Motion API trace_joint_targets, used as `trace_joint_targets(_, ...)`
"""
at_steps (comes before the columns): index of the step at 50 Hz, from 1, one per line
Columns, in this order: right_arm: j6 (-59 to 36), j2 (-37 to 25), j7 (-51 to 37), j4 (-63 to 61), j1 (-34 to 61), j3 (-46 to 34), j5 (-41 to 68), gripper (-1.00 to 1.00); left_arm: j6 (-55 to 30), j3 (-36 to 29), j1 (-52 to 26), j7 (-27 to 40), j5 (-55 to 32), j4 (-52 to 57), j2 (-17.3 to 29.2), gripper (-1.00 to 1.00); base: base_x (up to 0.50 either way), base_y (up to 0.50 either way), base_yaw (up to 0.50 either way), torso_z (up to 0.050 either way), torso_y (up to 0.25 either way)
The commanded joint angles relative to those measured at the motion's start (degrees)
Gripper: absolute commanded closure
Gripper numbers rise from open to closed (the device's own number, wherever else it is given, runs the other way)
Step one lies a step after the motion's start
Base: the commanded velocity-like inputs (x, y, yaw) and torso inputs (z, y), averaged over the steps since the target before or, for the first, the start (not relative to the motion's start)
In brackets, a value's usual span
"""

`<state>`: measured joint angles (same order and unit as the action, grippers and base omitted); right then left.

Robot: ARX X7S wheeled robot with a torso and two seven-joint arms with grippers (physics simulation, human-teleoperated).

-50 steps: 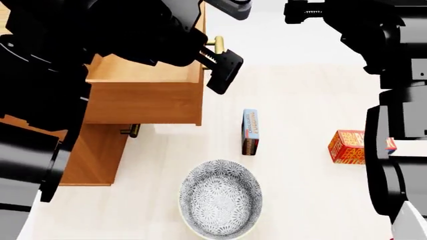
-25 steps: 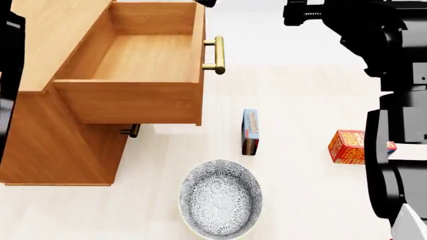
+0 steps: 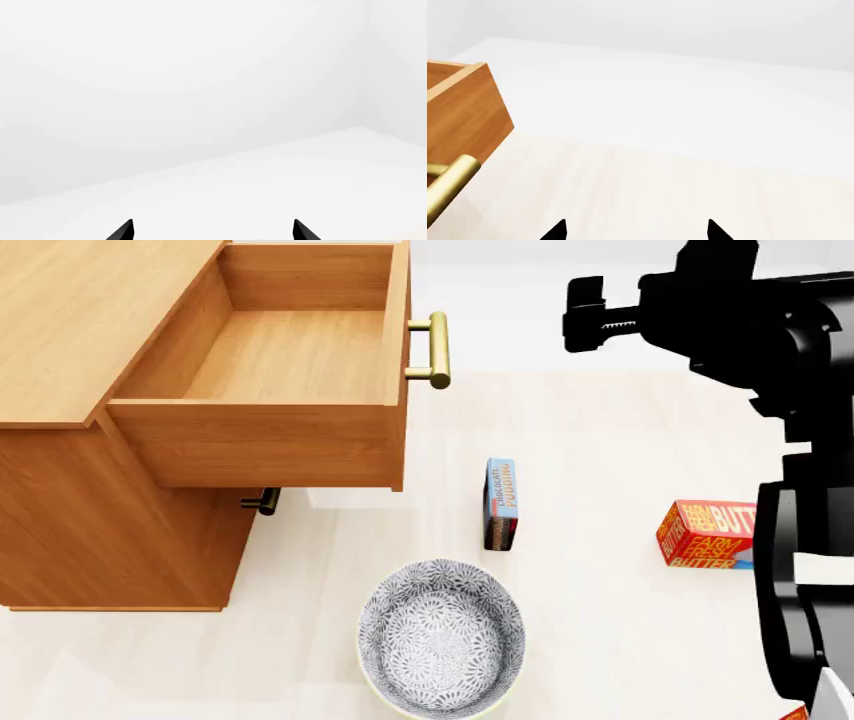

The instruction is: Put the chocolate pudding in the top drawer of the cabinet and close it.

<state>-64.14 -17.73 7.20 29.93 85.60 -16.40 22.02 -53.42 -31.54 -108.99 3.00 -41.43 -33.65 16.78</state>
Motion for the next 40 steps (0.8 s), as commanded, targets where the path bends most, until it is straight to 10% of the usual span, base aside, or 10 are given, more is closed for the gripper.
trace_joint_targets(1, -8.4, -2.1, 4.2, -3.6, -1.6, -2.8, 2.8, -1.00, 6.9, 2.6, 4.4, 5.5, 2.1, 3.7, 3.1, -1.00, 0.00, 0.00, 0.00, 0.000, 0.000)
trace_joint_targets(40, 3.3, 7.9, 11.6, 18.0, -3.5, -10.8, 1.6, -1.00, 7.1, 2.1, 5.5, 8.0, 3.3, 5.7, 4.2, -1.00, 0.00, 0.00, 0.00, 0.000, 0.000)
